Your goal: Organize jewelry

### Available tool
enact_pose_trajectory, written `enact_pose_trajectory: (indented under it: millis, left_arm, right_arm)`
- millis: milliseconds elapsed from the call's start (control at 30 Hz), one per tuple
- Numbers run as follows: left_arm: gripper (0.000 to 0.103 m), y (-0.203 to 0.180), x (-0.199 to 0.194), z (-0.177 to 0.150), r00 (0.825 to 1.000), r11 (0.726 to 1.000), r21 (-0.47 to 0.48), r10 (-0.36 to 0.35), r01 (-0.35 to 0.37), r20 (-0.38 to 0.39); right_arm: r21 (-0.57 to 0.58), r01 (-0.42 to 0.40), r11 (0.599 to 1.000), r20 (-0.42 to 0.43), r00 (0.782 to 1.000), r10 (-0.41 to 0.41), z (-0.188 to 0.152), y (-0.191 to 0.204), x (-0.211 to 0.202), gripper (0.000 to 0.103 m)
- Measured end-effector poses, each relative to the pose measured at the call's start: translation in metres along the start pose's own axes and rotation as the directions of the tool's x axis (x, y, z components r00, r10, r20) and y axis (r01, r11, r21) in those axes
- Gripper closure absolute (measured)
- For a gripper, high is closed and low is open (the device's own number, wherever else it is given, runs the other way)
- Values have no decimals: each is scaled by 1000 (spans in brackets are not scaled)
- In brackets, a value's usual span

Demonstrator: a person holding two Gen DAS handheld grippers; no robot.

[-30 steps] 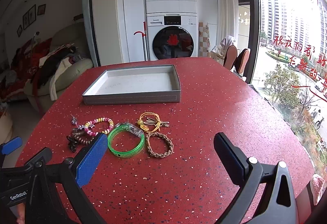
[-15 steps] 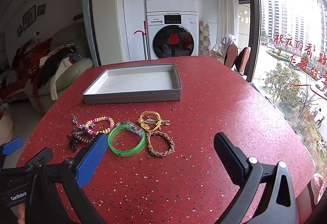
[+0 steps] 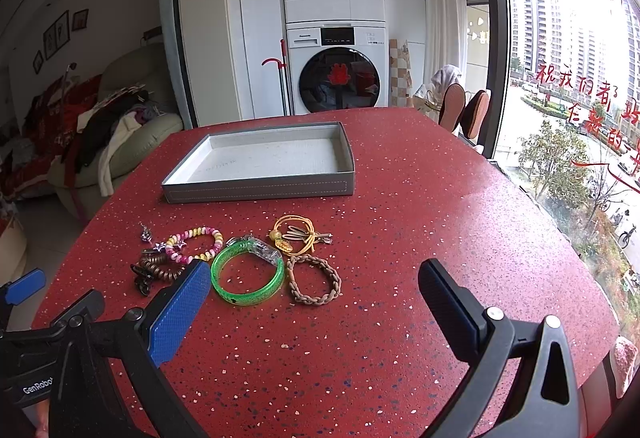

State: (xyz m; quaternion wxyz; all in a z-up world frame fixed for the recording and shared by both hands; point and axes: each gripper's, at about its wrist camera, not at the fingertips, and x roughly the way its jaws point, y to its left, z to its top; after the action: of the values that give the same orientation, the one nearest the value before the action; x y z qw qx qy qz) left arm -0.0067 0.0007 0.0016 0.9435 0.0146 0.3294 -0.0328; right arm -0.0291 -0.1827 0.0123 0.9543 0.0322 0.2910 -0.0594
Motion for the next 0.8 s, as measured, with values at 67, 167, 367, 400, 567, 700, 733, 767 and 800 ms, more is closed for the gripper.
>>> enact_pose_trajectory:
  millis: [67,167,367,400,567,700,733,767,800]
  left_arm:
    - [0,0,0,-1,1000,1000,0,0,0,-1]
    - [0,-1,1,-3,1000,1000,3,0,0,-3]
    - [0,-2,4,-5,1000,1000,4,-2,2,-15]
    - [0,-2,4,-4,1000,1000,4,-3,3,-19]
    - [0,2,13,0,999,1000,4,-4,4,-54]
    - [0,17,32,15,994,1000,-21,-21,18,-108]
    - [0,22,38,20,993,1000,-26,-21,19,-120]
    - [0,26,43,25,992,999,-32,-22,19,-127]
    - [0,31,49,31,991,999,-40,-25,19,-132]
  right_arm:
    - [-1,0,1000,1,1000,0,0,0,0,0]
    - [0,0,1000,0,1000,0,0,0,0,0]
    - [2,-2,1000,-11,1000,2,-3,-1,3,0]
    - [2,-3,1000,-15,1000,3,-3,-1,4,0]
    - [24,-22,999,-66,998,24,1,-8,16,0]
    - [25,-32,999,-122,992,35,10,-17,32,0]
    - [23,-33,999,-137,990,36,12,-19,36,0]
    - [23,-32,999,-154,987,35,15,-22,42,0]
    - [23,-27,999,-174,984,30,17,-24,48,0]
